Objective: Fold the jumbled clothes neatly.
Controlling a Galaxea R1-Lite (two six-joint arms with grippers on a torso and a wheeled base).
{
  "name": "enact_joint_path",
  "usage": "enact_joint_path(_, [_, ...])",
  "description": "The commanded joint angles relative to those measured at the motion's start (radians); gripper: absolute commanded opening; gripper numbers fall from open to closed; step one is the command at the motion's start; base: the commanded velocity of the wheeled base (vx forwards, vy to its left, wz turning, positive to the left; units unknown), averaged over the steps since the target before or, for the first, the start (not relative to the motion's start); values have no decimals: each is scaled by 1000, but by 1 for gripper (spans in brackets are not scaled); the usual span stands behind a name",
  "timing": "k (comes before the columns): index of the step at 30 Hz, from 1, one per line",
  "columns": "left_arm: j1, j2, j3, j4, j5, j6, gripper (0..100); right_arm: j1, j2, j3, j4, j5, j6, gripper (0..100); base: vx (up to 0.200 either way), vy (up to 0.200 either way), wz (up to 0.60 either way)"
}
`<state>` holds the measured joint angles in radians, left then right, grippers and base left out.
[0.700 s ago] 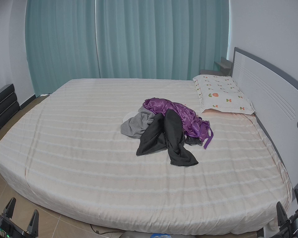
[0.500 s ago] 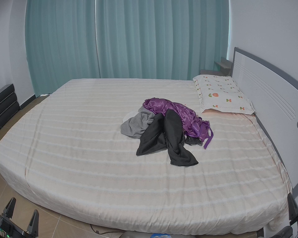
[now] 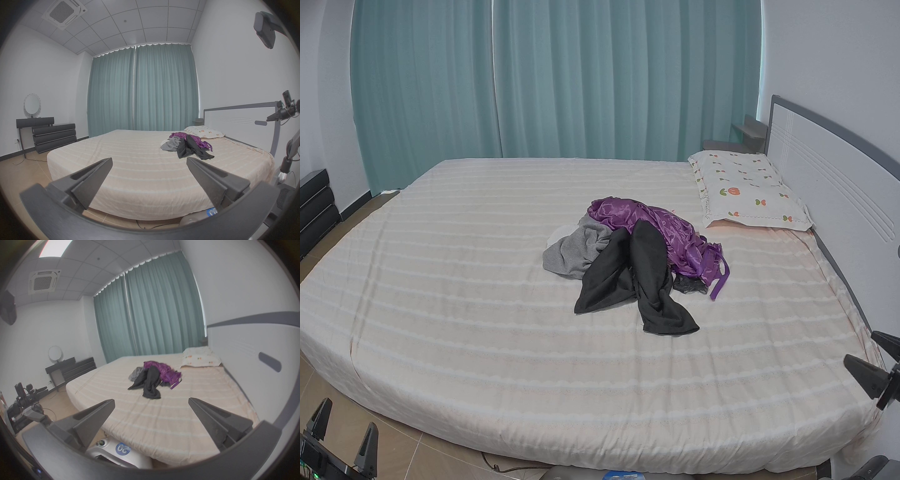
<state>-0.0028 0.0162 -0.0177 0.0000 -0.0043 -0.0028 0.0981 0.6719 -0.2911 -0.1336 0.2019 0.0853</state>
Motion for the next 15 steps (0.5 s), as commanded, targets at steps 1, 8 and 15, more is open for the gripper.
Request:
enact_joint_path(1, [0, -16, 18, 0, 0, 0, 100, 135, 546, -57, -182, 34, 50, 100, 0, 0, 0])
enact_joint_path(8, [0, -16, 18, 0, 0, 0, 100, 169, 925, -152, -380, 8, 134, 100, 0, 0, 0])
enact_joint_path(15, [0, -16, 18, 0, 0, 0, 100, 203, 1259, -278, -570, -85, 221, 100, 0, 0, 0])
